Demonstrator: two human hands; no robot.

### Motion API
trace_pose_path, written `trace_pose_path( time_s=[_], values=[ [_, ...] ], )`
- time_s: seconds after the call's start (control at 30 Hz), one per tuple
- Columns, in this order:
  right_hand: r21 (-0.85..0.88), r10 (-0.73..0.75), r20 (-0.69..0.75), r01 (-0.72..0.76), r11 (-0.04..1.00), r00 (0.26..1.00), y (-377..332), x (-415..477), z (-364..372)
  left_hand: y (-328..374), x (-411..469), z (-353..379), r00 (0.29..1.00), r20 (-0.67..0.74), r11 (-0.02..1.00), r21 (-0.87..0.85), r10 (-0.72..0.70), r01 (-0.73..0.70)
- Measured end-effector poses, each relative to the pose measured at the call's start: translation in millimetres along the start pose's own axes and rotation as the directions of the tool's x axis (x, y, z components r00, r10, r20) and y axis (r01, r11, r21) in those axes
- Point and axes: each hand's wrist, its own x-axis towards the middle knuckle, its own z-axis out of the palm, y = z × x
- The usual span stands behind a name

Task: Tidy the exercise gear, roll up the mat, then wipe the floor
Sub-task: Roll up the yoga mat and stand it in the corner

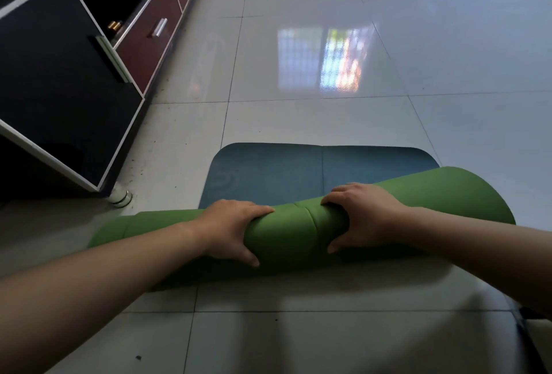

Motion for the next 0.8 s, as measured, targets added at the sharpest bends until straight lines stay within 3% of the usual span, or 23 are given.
trace_pose_path(
  time_s=[0.17,0.3,0.37,0.43,0.57,0.67,0.8],
  values=[
    [0.09,0.045,-0.024,-0.042,0.995,0.999,7.6,14.8,-1.5,-11.2,8.1,-7.5,1.0,0.012,0.991,-0.129,-0.024,0.025],
    [0.226,0.157,-0.103,-0.131,0.965,0.982,21.5,32.5,-0.3,-18.8,8.1,-7.8,0.99,-0.138,0.974,-0.227,-0.043,0.011],
    [0.289,0.253,-0.161,-0.199,0.936,0.954,24.9,37.2,-0.5,-15.1,5.3,-2.6,0.976,-0.213,0.984,-0.179,-0.033,-0.005],
    [0.32,0.318,-0.204,-0.244,0.915,0.926,24.7,39.5,0.2,-9.2,5.6,4.0,0.982,-0.18,0.997,-0.064,-0.051,0.04],
    [0.165,0.12,-0.219,-0.084,0.983,0.968,15.3,37.8,8.7,-11.8,16.6,4.5,0.993,-0.032,0.987,0.11,-0.11,0.113],
    [0.017,-0.012,-0.118,0.014,1.0,0.993,11.9,37.7,20.4,-22.3,27.0,-9.0,0.994,-0.005,0.991,0.071,-0.109,0.109],
    [-0.027,-0.011,-0.101,0.008,1.0,0.995,24.4,54.3,17.4,-24.6,32.5,-21.7,0.986,-0.066,0.988,-0.022,-0.153,0.152]
  ],
)
